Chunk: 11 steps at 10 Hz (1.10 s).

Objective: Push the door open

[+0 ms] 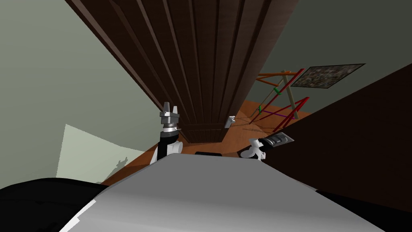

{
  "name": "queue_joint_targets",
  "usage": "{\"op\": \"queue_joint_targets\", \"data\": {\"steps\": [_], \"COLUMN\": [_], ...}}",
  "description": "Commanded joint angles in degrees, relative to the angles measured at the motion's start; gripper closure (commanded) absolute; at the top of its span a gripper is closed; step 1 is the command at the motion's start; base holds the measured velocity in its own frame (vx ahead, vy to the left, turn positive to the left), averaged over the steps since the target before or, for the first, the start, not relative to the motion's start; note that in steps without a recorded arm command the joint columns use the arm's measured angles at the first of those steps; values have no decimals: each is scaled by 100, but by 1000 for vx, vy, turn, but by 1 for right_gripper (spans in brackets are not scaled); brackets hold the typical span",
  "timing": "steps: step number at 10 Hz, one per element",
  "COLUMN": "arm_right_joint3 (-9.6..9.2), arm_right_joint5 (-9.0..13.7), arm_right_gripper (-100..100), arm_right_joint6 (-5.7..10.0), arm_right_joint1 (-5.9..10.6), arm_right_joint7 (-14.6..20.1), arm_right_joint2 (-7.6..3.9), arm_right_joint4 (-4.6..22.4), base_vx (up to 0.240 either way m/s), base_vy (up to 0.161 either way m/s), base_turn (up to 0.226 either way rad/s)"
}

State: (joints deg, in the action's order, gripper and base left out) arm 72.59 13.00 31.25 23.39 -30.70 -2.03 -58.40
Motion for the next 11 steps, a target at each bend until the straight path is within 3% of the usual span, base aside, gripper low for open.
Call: {"op": "queue_joint_targets", "data": {"steps": [1,2,4,6,11], "arm_right_joint3": [42,159,411,411,987], "arm_right_joint5": [3,36,92,92,222], "arm_right_gripper": [100,100,100,100,100], "arm_right_joint6": [27,110,183,183,349], "arm_right_joint1": [-19,59,142,142,332], "arm_right_joint7": [-21,-74,-215,-215,-537], "arm_right_joint2": [-72,-68,-75,-75,-55], "arm_right_joint4": [-165,94,45,45,-67], "base_vx": [0,24,37,12,20], "base_vy": [0,-59,-134,-70,-79], "base_turn": [0,143,137,7,90]}}
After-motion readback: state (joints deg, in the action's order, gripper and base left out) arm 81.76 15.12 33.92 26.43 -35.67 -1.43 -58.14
